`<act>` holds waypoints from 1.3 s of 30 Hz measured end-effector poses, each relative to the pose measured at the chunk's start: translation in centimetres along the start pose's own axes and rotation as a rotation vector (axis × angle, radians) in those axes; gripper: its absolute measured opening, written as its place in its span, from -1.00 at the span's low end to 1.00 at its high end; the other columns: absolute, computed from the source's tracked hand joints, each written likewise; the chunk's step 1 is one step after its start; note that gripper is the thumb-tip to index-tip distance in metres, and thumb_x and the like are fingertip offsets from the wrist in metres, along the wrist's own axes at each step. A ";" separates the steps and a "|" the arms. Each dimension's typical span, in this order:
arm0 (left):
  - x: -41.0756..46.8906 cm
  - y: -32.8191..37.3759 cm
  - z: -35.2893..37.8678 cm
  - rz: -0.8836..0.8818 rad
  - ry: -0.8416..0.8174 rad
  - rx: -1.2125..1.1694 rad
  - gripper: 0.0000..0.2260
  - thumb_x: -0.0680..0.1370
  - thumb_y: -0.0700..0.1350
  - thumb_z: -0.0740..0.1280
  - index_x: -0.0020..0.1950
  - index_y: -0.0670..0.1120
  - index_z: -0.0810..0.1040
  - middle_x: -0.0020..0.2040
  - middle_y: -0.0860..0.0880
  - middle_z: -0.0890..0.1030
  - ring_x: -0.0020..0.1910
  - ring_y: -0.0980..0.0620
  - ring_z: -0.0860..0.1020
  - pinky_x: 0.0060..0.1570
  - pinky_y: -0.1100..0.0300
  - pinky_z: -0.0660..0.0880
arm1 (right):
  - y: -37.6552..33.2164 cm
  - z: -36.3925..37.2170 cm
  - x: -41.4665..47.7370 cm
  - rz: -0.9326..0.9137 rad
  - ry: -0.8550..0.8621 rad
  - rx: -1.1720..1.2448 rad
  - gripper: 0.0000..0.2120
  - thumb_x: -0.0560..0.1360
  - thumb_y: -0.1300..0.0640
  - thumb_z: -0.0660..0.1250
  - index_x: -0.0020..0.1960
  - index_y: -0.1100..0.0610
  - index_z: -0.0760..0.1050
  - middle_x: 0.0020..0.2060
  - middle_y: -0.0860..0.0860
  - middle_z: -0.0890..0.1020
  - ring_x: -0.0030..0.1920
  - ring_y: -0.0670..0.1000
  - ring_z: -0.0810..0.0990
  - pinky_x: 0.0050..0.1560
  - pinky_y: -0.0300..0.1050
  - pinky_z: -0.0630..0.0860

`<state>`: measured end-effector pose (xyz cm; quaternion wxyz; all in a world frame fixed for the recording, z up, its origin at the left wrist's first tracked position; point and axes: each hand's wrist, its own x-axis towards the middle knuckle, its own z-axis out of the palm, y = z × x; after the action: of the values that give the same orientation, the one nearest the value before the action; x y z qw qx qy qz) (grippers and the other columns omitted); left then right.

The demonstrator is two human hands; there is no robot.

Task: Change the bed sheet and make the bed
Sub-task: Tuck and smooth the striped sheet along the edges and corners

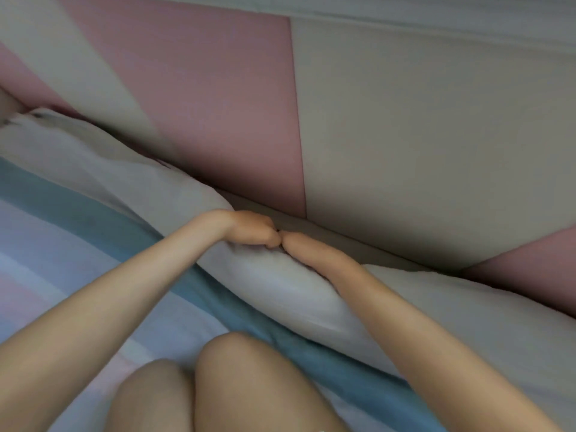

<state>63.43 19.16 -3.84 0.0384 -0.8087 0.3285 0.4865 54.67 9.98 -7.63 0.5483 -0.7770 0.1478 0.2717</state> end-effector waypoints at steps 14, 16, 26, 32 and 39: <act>-0.4 -5.3 -7.7 -0.039 -0.025 0.342 -0.89 0.22 -0.09 0.34 -0.30 -0.04 0.47 -0.13 -0.10 0.55 -0.19 -0.06 0.51 -0.22 0.12 0.41 | 2.8 0.7 -0.8 0.034 -0.001 0.578 -0.76 0.44 -0.04 0.44 -0.10 0.14 0.59 -0.21 0.02 0.69 -0.25 -0.07 0.66 -0.20 -0.26 0.59; -0.3 -5.4 -7.7 -0.010 0.028 0.270 -0.89 0.29 -0.18 0.36 -0.34 -0.05 0.43 -0.31 -0.02 0.49 -0.33 0.01 0.43 -0.30 0.15 0.36 | 2.8 0.9 -0.9 0.011 0.013 0.586 -0.76 0.46 -0.04 0.42 -0.08 0.14 0.59 -0.17 0.04 0.69 -0.22 -0.06 0.66 -0.17 -0.25 0.59; 0.4 -6.6 -6.6 0.182 0.319 0.092 -0.78 0.40 -0.25 0.36 -0.15 0.09 0.51 -0.05 0.09 0.50 -0.12 0.12 0.47 -0.11 0.26 0.41 | 3.3 1.8 -0.6 -0.141 0.253 0.530 -0.74 0.60 0.01 0.22 -0.24 0.07 0.43 -0.37 -0.08 0.50 -0.36 -0.16 0.47 -0.33 -0.33 0.38; 0.2 -4.5 -5.0 0.248 0.033 0.014 -0.77 0.40 -0.33 0.38 -0.11 0.00 0.54 -0.17 0.13 0.56 -0.25 0.27 0.49 -0.19 0.38 0.41 | 3.3 2.1 -0.6 -0.295 0.349 0.378 -0.79 0.64 0.12 0.14 -0.17 0.04 0.36 -0.32 -0.10 0.44 -0.37 -0.28 0.37 -0.32 -0.44 0.32; 0.5 -3.6 -6.4 -0.010 -0.012 0.335 -0.93 0.41 -0.29 0.24 -0.24 -0.15 0.45 -0.32 -0.02 0.44 -0.33 0.01 0.39 -0.32 0.21 0.29 | 3.4 2.1 -0.2 -0.129 0.364 0.453 -0.59 0.63 -0.06 0.12 -0.09 0.30 0.47 -0.22 0.08 0.53 -0.18 0.01 0.49 -0.13 -0.12 0.38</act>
<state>70.52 19.22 -1.81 0.1770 -0.7898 0.4006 0.4295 52.21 10.71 -10.64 0.6883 -0.6787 0.2507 0.0526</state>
